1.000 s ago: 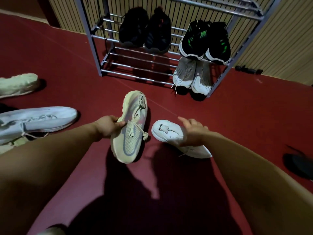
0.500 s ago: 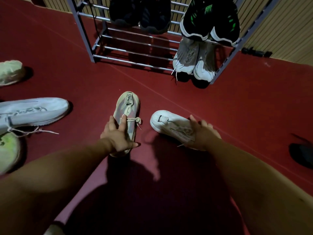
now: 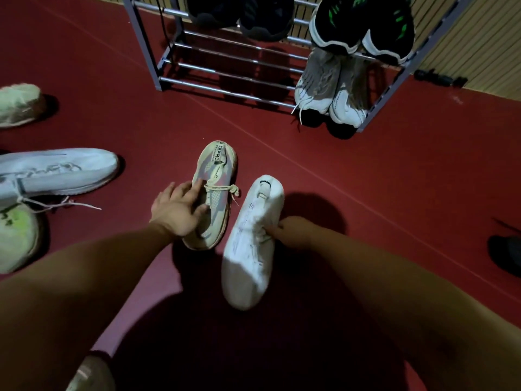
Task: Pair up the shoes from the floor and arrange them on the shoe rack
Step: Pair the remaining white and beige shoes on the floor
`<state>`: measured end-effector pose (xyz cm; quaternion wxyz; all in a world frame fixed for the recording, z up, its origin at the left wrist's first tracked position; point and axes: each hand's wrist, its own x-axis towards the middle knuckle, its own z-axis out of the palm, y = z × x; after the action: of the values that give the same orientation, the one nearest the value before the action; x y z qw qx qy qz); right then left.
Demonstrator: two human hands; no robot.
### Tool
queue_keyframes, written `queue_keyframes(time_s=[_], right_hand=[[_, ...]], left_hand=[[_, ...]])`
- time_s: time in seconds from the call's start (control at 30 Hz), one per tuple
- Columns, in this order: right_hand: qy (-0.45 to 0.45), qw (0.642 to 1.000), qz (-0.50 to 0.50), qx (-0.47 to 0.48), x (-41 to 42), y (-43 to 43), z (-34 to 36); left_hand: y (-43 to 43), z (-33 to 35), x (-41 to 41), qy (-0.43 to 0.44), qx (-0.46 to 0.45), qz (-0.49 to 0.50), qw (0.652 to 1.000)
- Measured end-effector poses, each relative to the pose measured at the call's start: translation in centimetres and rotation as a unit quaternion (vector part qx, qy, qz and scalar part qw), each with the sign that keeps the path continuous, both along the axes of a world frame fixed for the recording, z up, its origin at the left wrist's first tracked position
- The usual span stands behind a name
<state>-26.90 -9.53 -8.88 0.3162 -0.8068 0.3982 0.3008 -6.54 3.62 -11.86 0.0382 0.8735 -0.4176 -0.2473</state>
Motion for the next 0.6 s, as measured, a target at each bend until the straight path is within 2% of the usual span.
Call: queue_keyframes(time_s=[0.23,0.47,0.5,0.53,0.6], right_hand=[[-0.049,0.997,-0.039,-0.051,2.1,-0.6,0.4],[-0.027,0.973,-0.210,-0.096,3.2,-2.5,1.2],[-0.030,0.964,-0.231,-0.128,3.7,-2.4,1.5],[-0.038,0.958,-0.220,-0.178,4.4,-2.1,2.0],[-0.057,0.957,-0.132,-0.252,6.5,-1.3,3.0]], left_hand=[[1.5,0.9,0.9,-0.029,0.094,-0.071,0.993],[1.0,2.9,0.6,-0.042,0.182,-0.097,0.978],[0.9,3.5,0.8,-0.049,0.199,-0.103,0.973],[0.8,4.1,1.1,-0.058,0.214,-0.112,0.969],[0.7,5.1,2.3,-0.081,0.229,-0.128,0.962]])
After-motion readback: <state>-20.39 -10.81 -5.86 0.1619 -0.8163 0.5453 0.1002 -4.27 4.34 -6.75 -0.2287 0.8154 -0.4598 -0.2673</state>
